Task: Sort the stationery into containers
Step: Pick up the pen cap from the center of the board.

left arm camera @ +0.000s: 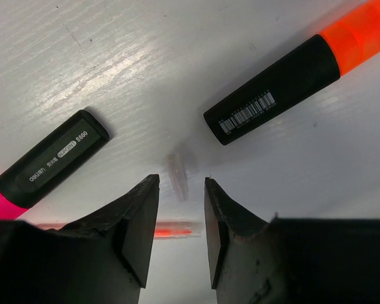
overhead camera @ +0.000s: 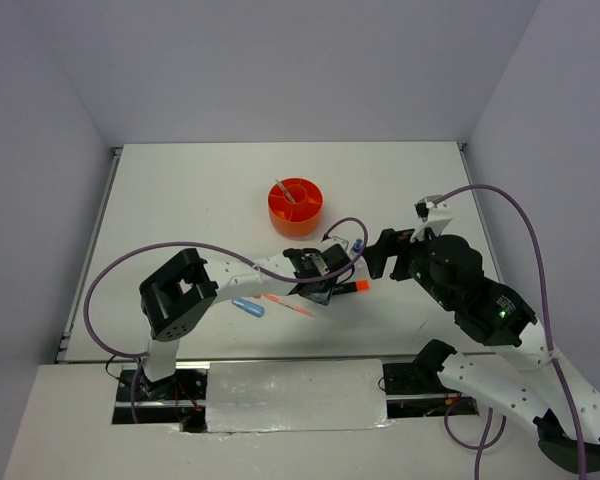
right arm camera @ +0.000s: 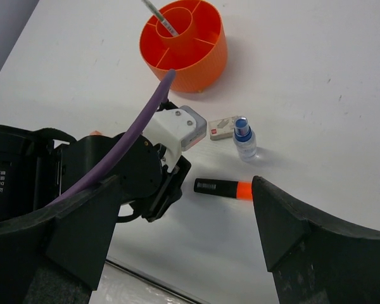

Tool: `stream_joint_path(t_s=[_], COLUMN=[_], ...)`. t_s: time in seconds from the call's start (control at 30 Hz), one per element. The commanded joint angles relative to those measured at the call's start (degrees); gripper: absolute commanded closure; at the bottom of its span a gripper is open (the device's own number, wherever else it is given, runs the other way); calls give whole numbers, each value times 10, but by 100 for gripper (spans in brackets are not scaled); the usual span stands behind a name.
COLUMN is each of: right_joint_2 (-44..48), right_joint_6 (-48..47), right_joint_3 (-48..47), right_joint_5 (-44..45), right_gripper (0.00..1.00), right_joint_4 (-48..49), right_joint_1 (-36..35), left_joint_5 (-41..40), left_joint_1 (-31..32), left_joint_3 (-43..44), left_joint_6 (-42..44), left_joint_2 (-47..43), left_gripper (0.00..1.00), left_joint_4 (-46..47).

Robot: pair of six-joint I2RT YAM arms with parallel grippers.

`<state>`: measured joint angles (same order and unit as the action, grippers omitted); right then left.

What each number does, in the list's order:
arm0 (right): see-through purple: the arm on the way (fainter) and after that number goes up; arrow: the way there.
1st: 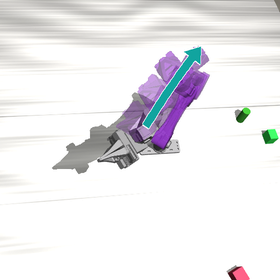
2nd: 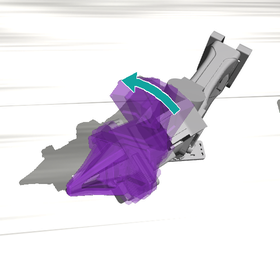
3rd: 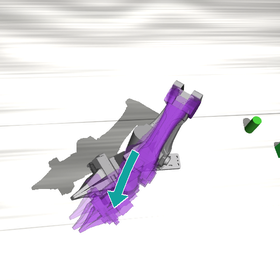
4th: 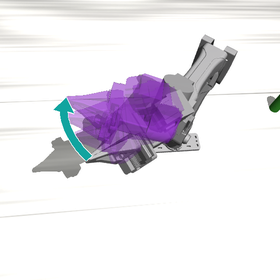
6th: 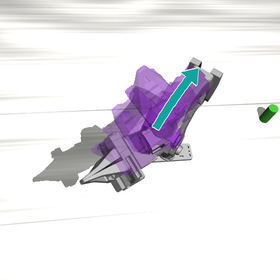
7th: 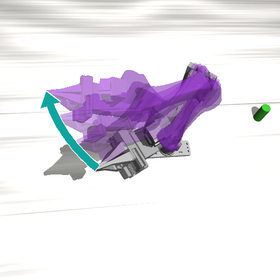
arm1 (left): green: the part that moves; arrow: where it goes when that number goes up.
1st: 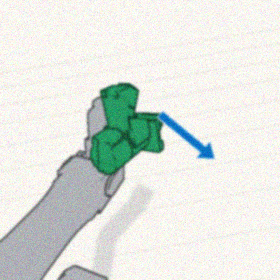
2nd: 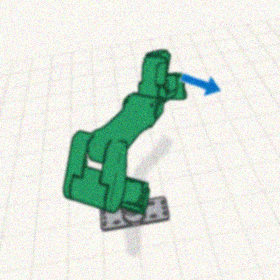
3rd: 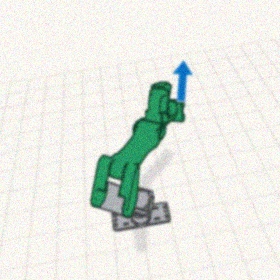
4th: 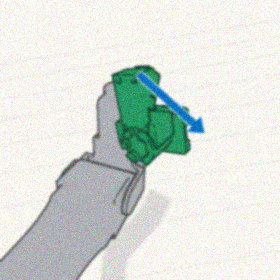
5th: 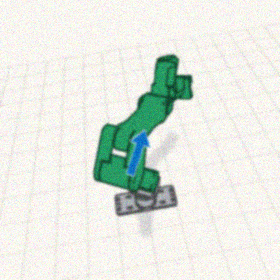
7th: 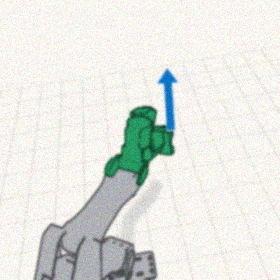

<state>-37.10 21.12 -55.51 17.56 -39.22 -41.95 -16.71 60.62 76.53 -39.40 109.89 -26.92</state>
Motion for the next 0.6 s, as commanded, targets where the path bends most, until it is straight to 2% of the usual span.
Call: stream_joint_path(t_s=[0.0,0.2,0.27,0.57], right_joint_2=[-1,-4,-4,-3], right_joint_6=[-9,-12,-12,-14], right_joint_3=[0,0,0,-2], right_joint_5=[-2,-5,-7,-11], right_gripper=[10,10,11,10], right_joint_4=[9,10,10,9], right_joint_1=[2,2,2,2], left_joint_5=[-3,1,6,12], left_joint_1=[-3,-7,-7,-9], left_joint_3=[-10,-33,-38,-46], left_joint_6=[-10,-17,-17,-14], left_joint_2=[5,3,5,13], left_gripper=[54,60,65,66], left_joint_4=[13,25,32,46])
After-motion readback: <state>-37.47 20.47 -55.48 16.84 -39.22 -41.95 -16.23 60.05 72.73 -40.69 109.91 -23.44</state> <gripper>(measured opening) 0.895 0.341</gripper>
